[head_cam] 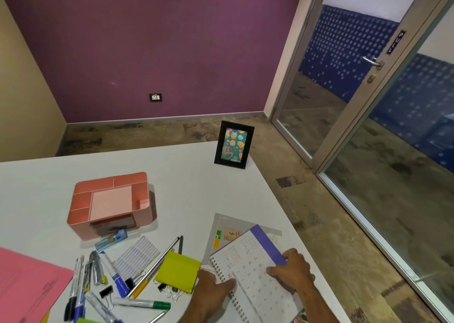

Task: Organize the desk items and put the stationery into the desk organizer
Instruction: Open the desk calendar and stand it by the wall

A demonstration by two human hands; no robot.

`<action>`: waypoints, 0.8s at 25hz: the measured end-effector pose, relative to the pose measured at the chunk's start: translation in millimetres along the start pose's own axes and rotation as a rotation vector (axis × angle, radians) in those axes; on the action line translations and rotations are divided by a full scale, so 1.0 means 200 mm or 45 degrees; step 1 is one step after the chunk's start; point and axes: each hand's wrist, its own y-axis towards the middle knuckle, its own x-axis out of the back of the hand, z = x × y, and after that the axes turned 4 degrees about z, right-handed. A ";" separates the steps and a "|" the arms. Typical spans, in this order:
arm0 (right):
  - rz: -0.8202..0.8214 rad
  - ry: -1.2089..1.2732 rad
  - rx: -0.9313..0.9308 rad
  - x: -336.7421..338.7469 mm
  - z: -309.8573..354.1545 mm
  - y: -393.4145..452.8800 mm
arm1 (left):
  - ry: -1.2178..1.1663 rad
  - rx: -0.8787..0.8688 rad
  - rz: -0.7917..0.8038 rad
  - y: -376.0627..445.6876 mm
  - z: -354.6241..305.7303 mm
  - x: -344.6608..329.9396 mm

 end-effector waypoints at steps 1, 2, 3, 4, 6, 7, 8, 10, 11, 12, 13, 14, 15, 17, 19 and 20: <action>-0.006 0.004 0.002 0.00 0.01 -0.02 | -0.106 0.030 0.023 -0.03 0.00 -0.03; -0.004 0.017 -0.005 -0.01 0.01 -0.02 | -0.229 0.087 0.036 -0.04 0.00 -0.06; 0.010 0.031 -0.015 -0.01 0.00 -0.03 | -0.367 0.150 0.040 -0.06 -0.01 -0.08; 0.027 0.055 -0.028 -0.01 -0.01 -0.02 | -0.498 0.219 0.050 -0.07 -0.01 -0.09; 0.048 0.095 -0.063 -0.03 -0.06 0.04 | -0.677 0.322 0.104 -0.05 0.00 -0.08; 0.048 0.131 -0.068 -0.05 -0.10 0.10 | -0.707 0.339 0.150 -0.05 0.01 -0.06; 0.048 0.192 -0.059 -0.07 -0.14 0.15 | -0.706 0.359 0.190 -0.06 0.01 -0.05; 0.054 0.286 -0.038 -0.07 -0.14 0.15 | -0.699 0.366 0.255 -0.09 0.01 -0.03; 0.051 0.328 -0.012 -0.04 -0.10 0.09 | -0.711 0.347 0.272 -0.10 0.01 -0.02; 0.047 0.368 0.026 -0.01 -0.05 0.02 | -0.706 0.330 0.265 -0.11 0.01 -0.02; 0.050 0.410 0.059 0.01 -0.02 -0.04 | -0.703 0.282 0.264 -0.12 0.00 -0.02; 0.057 0.465 0.080 0.03 0.01 -0.08 | -0.724 0.244 0.263 -0.12 0.01 -0.02; 0.064 0.537 0.098 0.05 0.04 -0.12 | -0.741 0.191 0.216 -0.13 0.01 -0.02; 0.091 0.639 0.133 0.05 0.06 -0.16 | -0.724 0.083 0.078 -0.19 -0.03 0.00; 0.129 0.698 0.161 0.05 0.09 -0.21 | -0.586 -0.053 -0.062 -0.24 -0.06 0.05; 0.144 0.738 0.168 0.04 0.11 -0.23 | -0.534 -0.121 -0.099 -0.26 -0.07 0.07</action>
